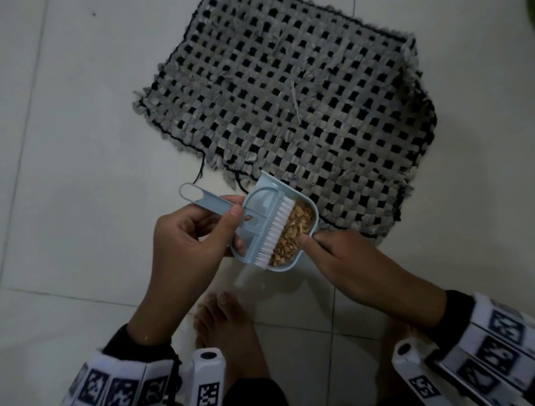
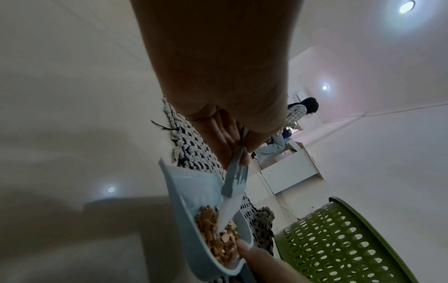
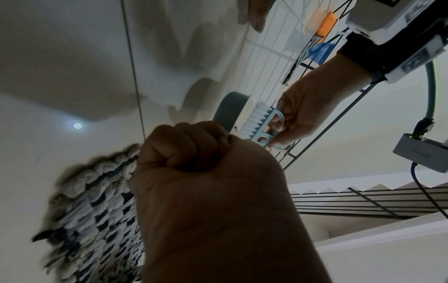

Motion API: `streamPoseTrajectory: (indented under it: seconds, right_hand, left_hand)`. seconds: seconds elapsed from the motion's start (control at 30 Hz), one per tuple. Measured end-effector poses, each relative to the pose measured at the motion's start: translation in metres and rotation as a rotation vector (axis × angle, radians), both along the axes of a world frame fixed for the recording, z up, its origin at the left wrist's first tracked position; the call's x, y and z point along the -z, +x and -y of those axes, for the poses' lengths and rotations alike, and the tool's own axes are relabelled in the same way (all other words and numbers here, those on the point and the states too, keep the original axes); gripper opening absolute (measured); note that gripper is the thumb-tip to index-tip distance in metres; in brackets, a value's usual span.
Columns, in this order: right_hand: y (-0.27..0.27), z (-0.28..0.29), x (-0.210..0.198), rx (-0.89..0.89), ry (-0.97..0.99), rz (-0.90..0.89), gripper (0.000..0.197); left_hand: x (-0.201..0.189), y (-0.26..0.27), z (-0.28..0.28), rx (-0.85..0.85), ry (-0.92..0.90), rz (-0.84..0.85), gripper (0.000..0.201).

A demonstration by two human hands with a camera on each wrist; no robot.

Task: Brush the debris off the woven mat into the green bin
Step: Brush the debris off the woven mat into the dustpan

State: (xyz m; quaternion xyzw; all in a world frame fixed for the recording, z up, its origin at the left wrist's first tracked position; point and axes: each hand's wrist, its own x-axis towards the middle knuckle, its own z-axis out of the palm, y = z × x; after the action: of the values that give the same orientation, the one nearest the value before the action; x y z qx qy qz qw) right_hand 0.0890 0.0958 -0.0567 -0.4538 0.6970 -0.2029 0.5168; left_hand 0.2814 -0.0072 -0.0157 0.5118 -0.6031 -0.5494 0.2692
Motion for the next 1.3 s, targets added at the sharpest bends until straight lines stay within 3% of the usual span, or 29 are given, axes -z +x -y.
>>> streamPoseTrajectory:
  seconds: [0.2,0.33,0.5,0.67,0.87,1.1,1.3]
  right_hand:
    - [-0.004,0.002,-0.001,0.001,-0.017,0.027,0.050]
    - [-0.017,0.006,-0.011,0.102,-0.006,0.090,0.039]
    - [-0.036,0.003,-0.013,0.234,-0.023,-0.001,0.039]
    - [-0.051,0.005,-0.002,0.332,-0.042,-0.039,0.041]
    - [-0.059,0.006,0.018,0.324,0.017,-0.030,0.049]
    - [-0.071,0.010,0.027,0.296,0.071,-0.029,0.054]
    - [-0.073,0.014,0.026,0.292,0.122,-0.012,0.055]
  left_hand:
    - [-0.003,-0.001,0.001,0.006,-0.189,0.091,0.012]
    - [-0.010,-0.033,0.007,-0.021,-0.342,0.102,0.017]
    - [-0.012,-0.078,0.026,-0.155,-0.447,0.096,0.018]
    - [0.002,-0.107,0.062,-0.016,-0.592,0.223,0.015]
    - [0.017,-0.126,0.084,0.145,-0.569,0.376,0.022]
    - [0.027,-0.137,0.079,0.270,-0.700,0.526,0.026]
    - [0.022,-0.144,0.061,0.367,-0.666,0.553,0.022]
